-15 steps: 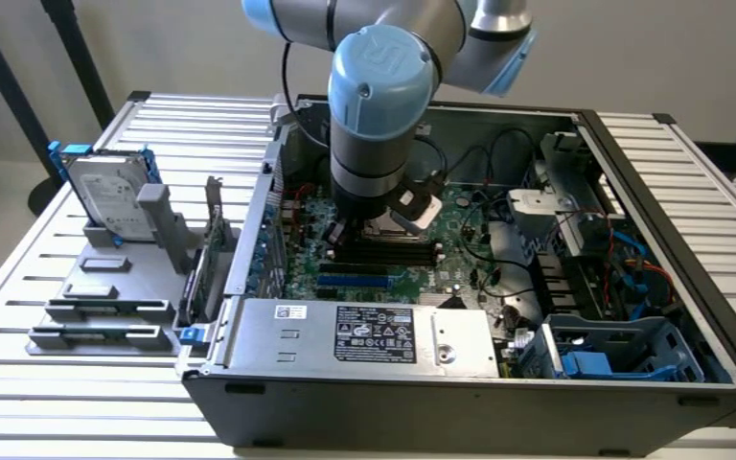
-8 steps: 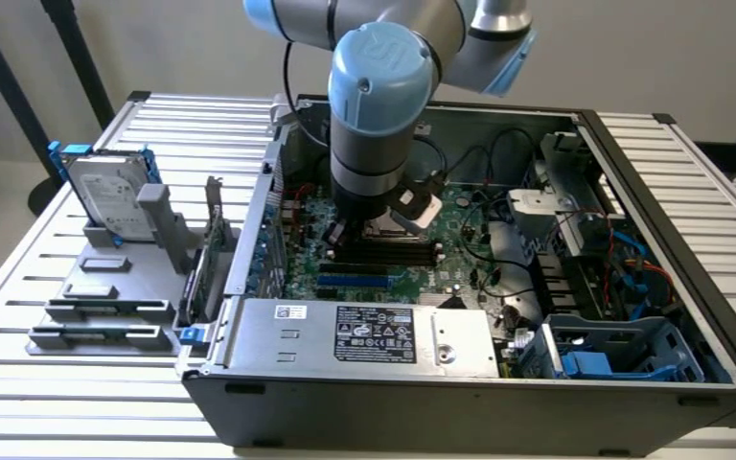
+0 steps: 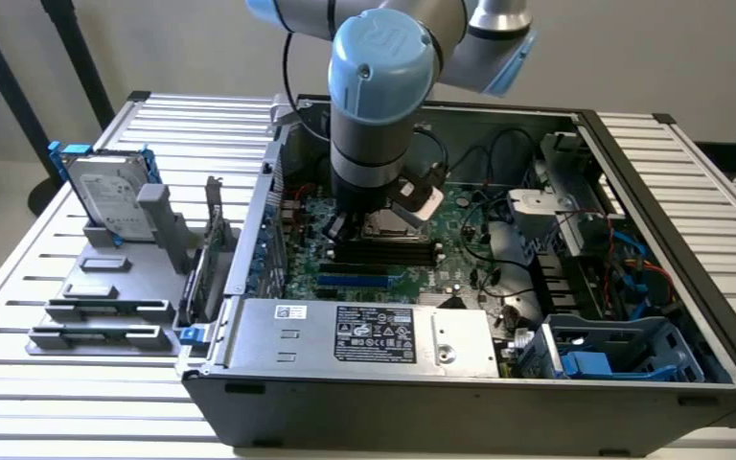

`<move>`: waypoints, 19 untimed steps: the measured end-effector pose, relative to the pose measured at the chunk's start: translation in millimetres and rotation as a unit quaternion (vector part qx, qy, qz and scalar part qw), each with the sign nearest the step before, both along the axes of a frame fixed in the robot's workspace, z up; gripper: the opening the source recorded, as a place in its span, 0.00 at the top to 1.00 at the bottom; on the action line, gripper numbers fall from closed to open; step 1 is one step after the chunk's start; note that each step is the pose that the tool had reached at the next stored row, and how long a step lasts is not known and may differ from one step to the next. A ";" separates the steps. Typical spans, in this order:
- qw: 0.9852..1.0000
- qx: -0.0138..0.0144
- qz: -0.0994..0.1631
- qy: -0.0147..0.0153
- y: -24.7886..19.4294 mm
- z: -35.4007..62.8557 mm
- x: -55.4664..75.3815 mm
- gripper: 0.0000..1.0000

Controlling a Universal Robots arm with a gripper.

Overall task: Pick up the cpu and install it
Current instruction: 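Install the second cpu locking lever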

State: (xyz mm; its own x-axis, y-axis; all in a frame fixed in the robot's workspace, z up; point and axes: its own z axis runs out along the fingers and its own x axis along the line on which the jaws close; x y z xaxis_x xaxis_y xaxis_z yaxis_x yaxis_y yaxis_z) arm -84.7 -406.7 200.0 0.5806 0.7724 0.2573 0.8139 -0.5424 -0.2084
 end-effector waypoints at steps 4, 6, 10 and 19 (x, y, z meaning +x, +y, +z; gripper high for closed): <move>1.000 0.000 0.000 0.000 7.7 1.3 0.0 0.89; 1.000 0.000 0.000 0.000 13.0 1.5 0.0 0.89; 1.000 0.000 0.007 0.000 22.8 1.8 0.0 0.89; 0.999 0.000 0.050 0.001 31.8 2.7 0.0 0.89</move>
State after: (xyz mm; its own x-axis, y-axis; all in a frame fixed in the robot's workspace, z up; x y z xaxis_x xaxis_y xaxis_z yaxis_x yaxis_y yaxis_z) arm -84.7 -375.0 202.7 0.5008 0.8268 0.2561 0.8638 -0.4585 -0.2091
